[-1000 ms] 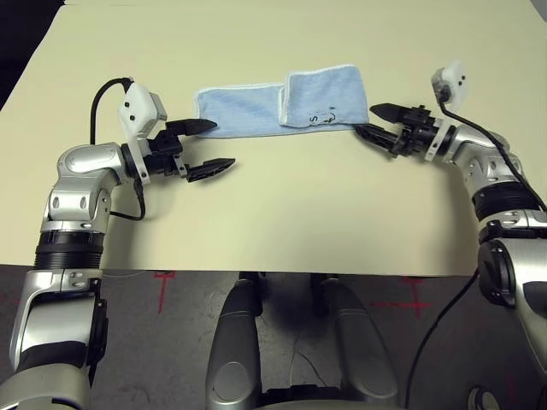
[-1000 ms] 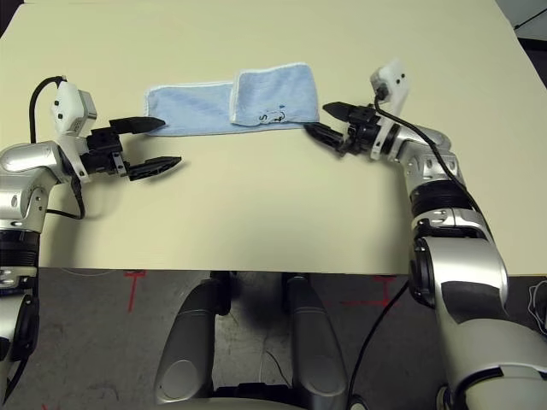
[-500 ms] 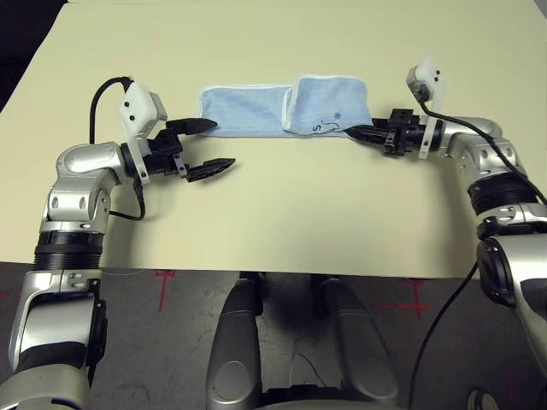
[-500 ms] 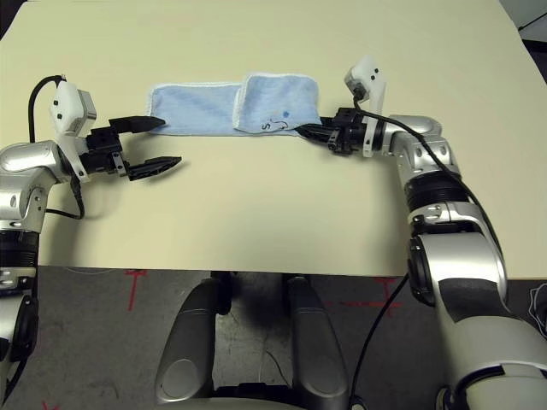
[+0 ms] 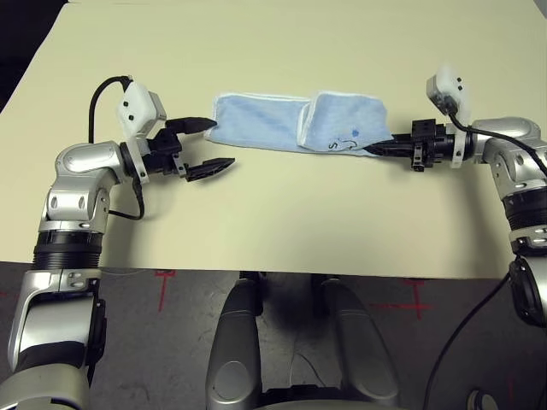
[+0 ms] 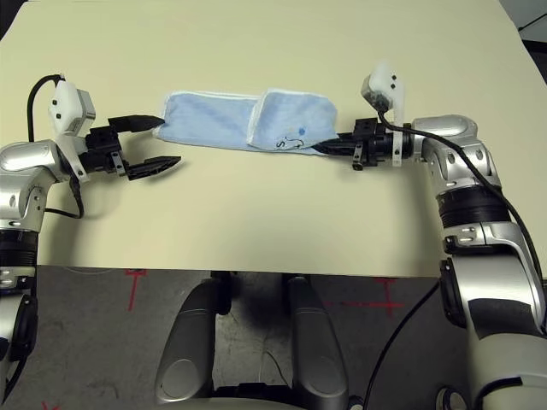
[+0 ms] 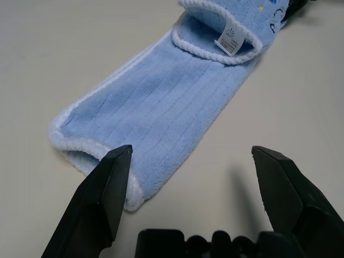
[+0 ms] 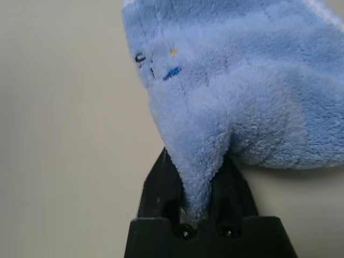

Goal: Fold the towel and set it aside.

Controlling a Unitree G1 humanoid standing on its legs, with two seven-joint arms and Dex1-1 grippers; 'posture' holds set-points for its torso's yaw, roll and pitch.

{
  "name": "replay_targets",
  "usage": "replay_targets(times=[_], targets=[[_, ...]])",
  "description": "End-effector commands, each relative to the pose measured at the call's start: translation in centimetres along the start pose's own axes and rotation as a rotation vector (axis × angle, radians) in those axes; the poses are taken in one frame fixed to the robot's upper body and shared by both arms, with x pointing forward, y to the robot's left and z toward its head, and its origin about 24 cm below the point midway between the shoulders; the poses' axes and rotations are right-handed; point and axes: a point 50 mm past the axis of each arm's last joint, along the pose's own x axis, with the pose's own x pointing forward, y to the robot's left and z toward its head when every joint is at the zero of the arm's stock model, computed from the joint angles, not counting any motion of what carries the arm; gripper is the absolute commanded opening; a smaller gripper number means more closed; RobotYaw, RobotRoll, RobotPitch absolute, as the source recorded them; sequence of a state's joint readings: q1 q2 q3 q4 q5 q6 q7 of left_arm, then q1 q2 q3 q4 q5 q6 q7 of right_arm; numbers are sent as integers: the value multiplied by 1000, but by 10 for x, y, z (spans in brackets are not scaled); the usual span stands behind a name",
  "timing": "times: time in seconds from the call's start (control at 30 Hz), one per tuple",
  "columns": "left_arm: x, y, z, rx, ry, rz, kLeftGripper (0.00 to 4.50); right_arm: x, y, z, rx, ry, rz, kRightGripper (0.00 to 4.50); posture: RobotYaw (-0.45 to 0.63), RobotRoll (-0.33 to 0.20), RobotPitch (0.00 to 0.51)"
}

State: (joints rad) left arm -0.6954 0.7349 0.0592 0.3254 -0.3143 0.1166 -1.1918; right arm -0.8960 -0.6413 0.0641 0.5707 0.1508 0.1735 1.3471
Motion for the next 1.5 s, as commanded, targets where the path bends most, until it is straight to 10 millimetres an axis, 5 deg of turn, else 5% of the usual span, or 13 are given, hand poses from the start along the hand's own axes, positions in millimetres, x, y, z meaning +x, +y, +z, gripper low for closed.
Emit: replay_targets(times=[0.03, 0.27, 0.43, 0.57, 0.77, 1.1, 1.5], targets=[[1, -2, 0, 12, 11, -23, 4500, -5, -3, -13, -54, 68, -51, 1952, 6, 0, 322], [1, -3, 0, 12, 14, -28, 4500, -10, -12, -11, -109, 78, -93, 4458, 6, 0, 326], [1, -2, 0, 10, 14, -27, 4500, -17, -20, -8, -135, 54, -153, 4458, 6, 0, 326], [1, -2, 0, 7, 12, -25, 4500, -29, -23, -6, -71, -140, -170, 4458, 6, 0, 327], [-5, -5, -2, -3, 21, -15, 4500, -43, -18, -23, -43, -245, -135, 4458, 43, 0, 342], [-11, -12, -3, -21, 37, 1, 4500, -43, -16, -27, -93, -230, -109, 4458, 63, 0, 347], [-7, 4, 2, -152, -23, 70, 4500, -45, -9, -30, -88, -255, -13, 4458, 51, 0, 341]])
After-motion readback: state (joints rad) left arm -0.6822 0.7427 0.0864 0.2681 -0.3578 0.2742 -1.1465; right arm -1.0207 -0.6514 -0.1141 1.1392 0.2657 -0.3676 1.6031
